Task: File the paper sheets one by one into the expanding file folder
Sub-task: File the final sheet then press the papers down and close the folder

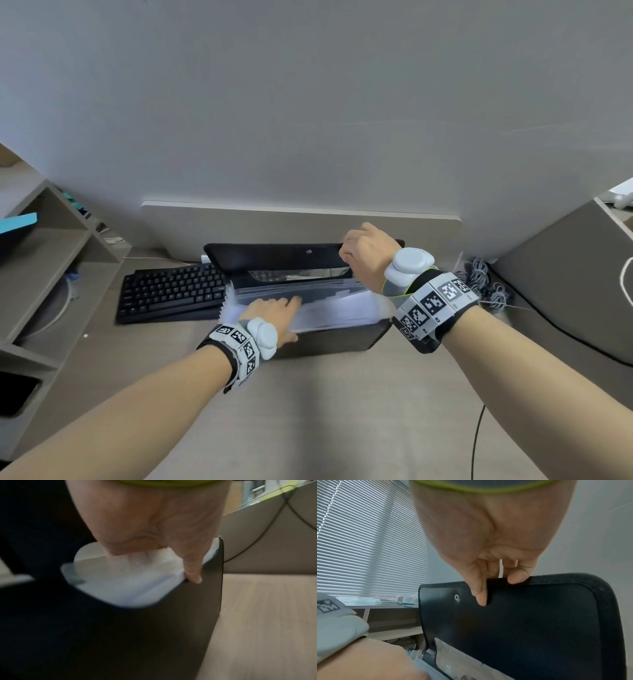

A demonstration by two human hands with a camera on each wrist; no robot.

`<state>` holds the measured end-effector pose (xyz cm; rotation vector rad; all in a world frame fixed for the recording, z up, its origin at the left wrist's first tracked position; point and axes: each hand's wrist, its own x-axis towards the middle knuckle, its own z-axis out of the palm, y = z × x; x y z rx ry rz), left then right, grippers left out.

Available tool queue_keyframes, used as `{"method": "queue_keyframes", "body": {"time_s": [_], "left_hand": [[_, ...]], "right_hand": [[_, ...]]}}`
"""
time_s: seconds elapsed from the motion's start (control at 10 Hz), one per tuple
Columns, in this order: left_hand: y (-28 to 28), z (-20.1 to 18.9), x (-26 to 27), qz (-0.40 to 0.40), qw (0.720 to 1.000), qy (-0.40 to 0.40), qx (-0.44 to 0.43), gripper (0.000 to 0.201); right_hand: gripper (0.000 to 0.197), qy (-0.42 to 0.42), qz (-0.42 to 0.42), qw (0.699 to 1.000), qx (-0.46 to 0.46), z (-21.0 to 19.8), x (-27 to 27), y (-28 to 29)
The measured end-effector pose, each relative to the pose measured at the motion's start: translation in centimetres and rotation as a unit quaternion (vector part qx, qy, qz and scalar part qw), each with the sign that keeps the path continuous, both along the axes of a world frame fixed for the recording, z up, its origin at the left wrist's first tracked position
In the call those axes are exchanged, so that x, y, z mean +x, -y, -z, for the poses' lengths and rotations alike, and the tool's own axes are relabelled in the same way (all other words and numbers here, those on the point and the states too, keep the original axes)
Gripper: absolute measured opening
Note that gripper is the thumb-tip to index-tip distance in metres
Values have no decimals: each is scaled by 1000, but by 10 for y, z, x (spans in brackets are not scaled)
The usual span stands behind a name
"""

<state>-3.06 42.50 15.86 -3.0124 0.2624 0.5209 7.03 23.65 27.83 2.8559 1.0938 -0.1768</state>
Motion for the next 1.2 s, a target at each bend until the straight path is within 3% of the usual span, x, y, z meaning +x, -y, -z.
{"method": "queue_keyframes", "body": {"time_s": [0.2, 0.4, 0.5, 0.7, 0.8, 0.9, 1.0, 1.1, 1.2], "left_hand": [[9, -6, 7, -58, 997, -51, -7, 42], [23, -15, -7, -36, 995, -74, -54, 27], [31, -17, -22, -33, 992, -97, -75, 28], [31, 19, -48, -55, 991, -111, -49, 41], [17, 37, -53, -87, 992, -74, -54, 56], [5, 56, -64, -115, 990, -21, -84, 59], [-10, 75, -77, -178, 970, -53, -157, 43], [-29, 86, -89, -264, 941, -90, -192, 22], [-56, 101, -85, -417, 864, -41, -279, 12]], "right_hand": [[23, -15, 10, 1000, -1, 15, -1, 6], [21, 32, 4, 999, 42, 4, -11, 21], [22, 24, 4, 998, 55, 11, -14, 27], [20, -57, -18, 998, -24, 65, -32, 29], [24, -63, -40, 997, -25, 92, -42, 35], [23, -89, -31, 995, 9, 124, -53, 38], [35, -137, -5, 991, 1, 160, -60, 46], [33, -197, 40, 978, -55, 190, -67, 49], [31, -260, 80, 956, -112, 220, -73, 54]]}}
